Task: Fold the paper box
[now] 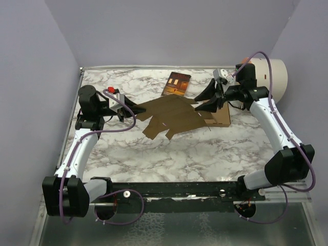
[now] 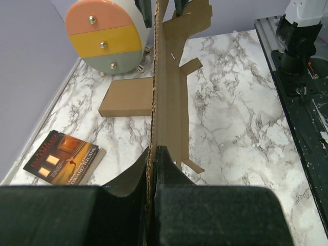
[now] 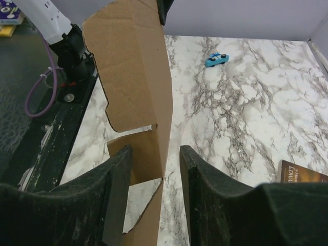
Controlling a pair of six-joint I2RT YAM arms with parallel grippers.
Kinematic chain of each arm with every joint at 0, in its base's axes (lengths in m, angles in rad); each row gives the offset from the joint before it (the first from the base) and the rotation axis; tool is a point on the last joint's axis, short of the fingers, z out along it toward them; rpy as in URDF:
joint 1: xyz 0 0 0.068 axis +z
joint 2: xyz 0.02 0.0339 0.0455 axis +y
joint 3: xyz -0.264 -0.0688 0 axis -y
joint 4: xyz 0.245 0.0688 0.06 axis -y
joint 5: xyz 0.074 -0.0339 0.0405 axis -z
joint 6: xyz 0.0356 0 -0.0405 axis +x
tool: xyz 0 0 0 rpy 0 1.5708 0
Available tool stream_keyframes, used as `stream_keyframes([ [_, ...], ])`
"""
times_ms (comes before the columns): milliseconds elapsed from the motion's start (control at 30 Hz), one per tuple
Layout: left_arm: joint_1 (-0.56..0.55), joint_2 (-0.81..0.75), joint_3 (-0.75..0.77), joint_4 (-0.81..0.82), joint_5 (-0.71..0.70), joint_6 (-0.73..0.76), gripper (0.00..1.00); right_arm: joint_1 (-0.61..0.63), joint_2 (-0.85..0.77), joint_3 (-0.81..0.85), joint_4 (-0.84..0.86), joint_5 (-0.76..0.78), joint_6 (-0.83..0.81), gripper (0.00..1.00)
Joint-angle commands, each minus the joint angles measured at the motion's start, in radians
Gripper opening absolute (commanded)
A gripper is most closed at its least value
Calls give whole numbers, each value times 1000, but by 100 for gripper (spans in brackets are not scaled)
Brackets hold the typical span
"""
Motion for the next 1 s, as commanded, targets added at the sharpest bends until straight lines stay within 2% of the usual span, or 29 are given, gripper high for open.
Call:
stream_keyframes([
  [0,-7,-18,-8,6,1,22,0,38,31,-11,-19,48,-27,43],
  [300,-14,-18,-7,8,33,22,0,77,58,-14,17,83,3,38],
  [500,-23,-15,-8,8,45,23,0,96,64,-15,19,81,2,24],
  [567,-25,-15,-6,9,47,23,0,100,67,-13,12,80,-4,13],
  [600,-25,-14,-6,9,46,23,0,102,69,-10,6,77,-12,3],
  [667,-25,-14,-7,8,41,23,0,103,70,-3,-18,71,-34,1],
  [833,-25,-16,-7,9,16,21,0,104,62,-3,-18,80,-41,1],
  [867,-25,-16,-8,7,9,20,0,104,62,-2,-17,90,-38,7],
  [933,-25,-16,-7,5,-7,18,0,102,59,-1,-19,117,-40,32],
  [967,-25,-18,-9,4,-15,18,0,101,56,-1,-21,130,-42,40],
])
